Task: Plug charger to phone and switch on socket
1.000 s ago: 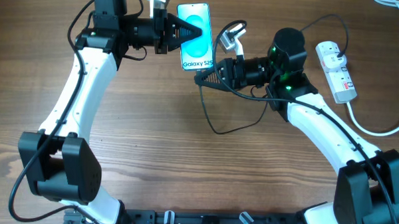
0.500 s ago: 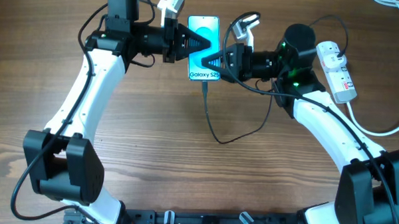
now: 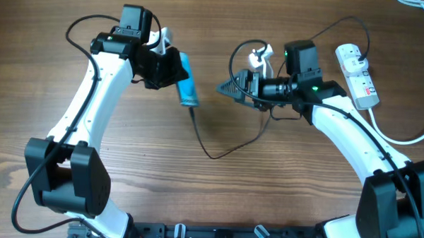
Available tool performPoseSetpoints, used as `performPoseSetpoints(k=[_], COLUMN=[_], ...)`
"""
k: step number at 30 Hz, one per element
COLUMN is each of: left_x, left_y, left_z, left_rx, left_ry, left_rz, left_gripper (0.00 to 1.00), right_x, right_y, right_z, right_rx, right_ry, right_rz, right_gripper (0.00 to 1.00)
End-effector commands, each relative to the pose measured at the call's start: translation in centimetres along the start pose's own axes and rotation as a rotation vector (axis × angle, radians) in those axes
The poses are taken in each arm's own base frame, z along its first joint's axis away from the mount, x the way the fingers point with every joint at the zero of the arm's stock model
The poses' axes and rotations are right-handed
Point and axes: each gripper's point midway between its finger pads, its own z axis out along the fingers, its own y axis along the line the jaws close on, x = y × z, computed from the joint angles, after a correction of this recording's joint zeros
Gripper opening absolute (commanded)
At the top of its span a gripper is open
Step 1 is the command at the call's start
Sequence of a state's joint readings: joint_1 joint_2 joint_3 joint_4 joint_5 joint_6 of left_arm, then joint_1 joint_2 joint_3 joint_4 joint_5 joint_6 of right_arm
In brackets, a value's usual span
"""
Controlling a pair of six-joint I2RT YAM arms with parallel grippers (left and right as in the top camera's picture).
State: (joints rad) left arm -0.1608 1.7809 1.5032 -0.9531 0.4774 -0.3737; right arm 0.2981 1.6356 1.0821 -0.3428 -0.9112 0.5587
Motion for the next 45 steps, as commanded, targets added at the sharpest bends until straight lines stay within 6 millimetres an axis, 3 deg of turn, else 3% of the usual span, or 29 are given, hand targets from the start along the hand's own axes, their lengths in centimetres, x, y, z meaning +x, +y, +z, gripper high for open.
performPoseSetpoints(k=[1,6,11,16,24,35,38,45], left_x=[-0.7,0.6,1.2,1.4,2.4,3.0,3.0,3.0], left_y=[3.8,4.6,6.2,6.1,5.5,6.3,6.3,6.3], left_z=[0.6,4.5,7.7,9.4,10.5,11.2,11.2,11.2], left_rx=[-0.202,-0.248,-0.364,-0.382,-0.397,-0.445,-0.446,-0.446], left_ry=[-0.033,0.062,0.098,0.104,0.127,0.145,0.146,0.146], left_rz=[0.011,0.019,0.058,0.088,0.121,0.123,0.123,0.123], left_gripper=[0.04,0.04,0.04,0.04,0.04,0.04,0.19,0.25], right_x=[-0.9,-0.3,0.0,0.2,0.4,1.2,1.4,1.4], right_y=[-4.6,-9.4,-11.3,-12.2,-12.3,-12.6,-12.6,-12.6], right_z=[-0.9,-2.9,-4.2,-5.0,-5.1,-5.2,-5.3,-5.3], right_rx=[0.278,0.554,0.683,0.749,0.752,0.765,0.767,0.767], right_ry=[-0.073,-0.092,-0.093,-0.097,-0.090,-0.049,-0.044,-0.044], right_rz=[-0.104,-0.046,-0.046,-0.037,-0.032,-0.042,-0.038,-0.038], right_gripper=[1.00,1.00,1.00,1.00,1.00,1.00,1.00,1.00])
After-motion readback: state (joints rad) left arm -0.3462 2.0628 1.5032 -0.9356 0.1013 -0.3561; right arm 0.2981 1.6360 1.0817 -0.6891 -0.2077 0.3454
